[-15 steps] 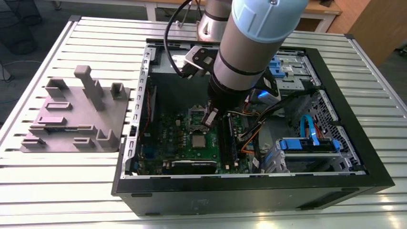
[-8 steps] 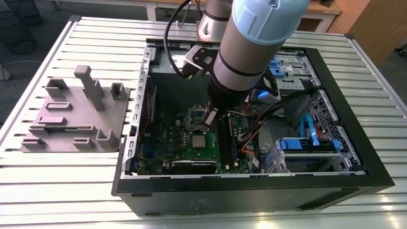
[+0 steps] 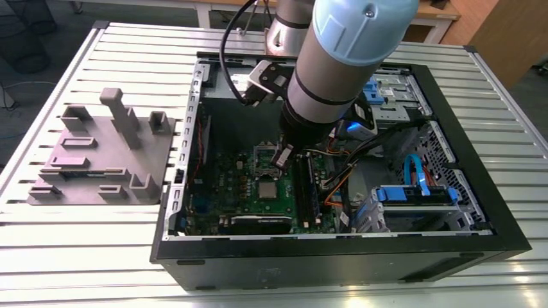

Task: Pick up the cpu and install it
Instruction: 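Close the cpu cover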

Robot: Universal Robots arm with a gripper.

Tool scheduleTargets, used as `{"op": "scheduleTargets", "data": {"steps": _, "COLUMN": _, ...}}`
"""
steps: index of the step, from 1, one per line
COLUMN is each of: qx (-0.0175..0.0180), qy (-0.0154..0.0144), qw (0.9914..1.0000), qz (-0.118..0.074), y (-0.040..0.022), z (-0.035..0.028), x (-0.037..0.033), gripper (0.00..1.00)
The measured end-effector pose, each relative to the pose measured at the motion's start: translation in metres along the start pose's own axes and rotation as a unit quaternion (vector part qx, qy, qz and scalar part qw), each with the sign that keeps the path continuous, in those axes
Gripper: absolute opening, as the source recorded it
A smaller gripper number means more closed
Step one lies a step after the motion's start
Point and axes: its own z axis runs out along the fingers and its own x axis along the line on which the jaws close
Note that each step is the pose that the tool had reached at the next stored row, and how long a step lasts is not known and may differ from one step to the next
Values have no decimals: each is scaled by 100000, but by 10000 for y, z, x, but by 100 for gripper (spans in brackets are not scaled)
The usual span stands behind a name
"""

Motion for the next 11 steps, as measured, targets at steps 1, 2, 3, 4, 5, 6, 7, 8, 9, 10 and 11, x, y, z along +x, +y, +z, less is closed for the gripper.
{"op": "scheduleTargets", "data": {"steps": 1, "qx": 1, "qy": 3, "qw": 100000, "qz": 2, "y": 0, "z": 0, "x": 0, "gripper": 11}}
{"op": "scheduleTargets", "data": {"steps": 2, "qx": 0, "qy": 2, "qw": 100000, "qz": 4, "y": 0, "z": 1, "x": 0, "gripper": 11}}
{"op": "scheduleTargets", "data": {"steps": 3, "qx": -1, "qy": -1, "qw": 100000, "qz": 0, "y": 0, "z": 1, "x": 0, "gripper": 11}}
{"op": "scheduleTargets", "data": {"steps": 4, "qx": -1, "qy": -1, "qw": 100000, "qz": 2, "y": 0, "z": 2, "x": 0, "gripper": 11}}
{"op": "scheduleTargets", "data": {"steps": 5, "qx": -1, "qy": -1, "qw": 100000, "qz": 3, "y": -1, "z": 4, "x": 1, "gripper": 11}}
{"op": "scheduleTargets", "data": {"steps": 6, "qx": -4, "qy": -6, "qw": 100000, "qz": -2, "y": -3, "z": 6, "x": -1, "gripper": 11}}
{"op": "scheduleTargets", "data": {"steps": 7, "qx": -14, "qy": -6, "qw": 100000, "qz": -9, "y": -9, "z": 8, "x": -4, "gripper": 11}}
{"op": "scheduleTargets", "data": {"steps": 8, "qx": -37, "qy": -8, "qw": 100000, "qz": 0, "y": -17, "z": 10, "x": -8, "gripper": 11}}
{"op": "scheduleTargets", "data": {"steps": 9, "qx": -76, "qy": -14, "qw": 100000, "qz": 8, "y": -25, "z": 13, "x": -12, "gripper": 11}}
{"op": "scheduleTargets", "data": {"steps": 10, "qx": -138, "qy": -37, "qw": 100000, "qz": 12, "y": -33, "z": 17, "x": -16, "gripper": 11}}
{"op": "scheduleTargets", "data": {"steps": 11, "qx": -248, "qy": -75, "qw": 100000, "qz": 21, "y": -45, "z": 24, "x": -22, "gripper": 11}}
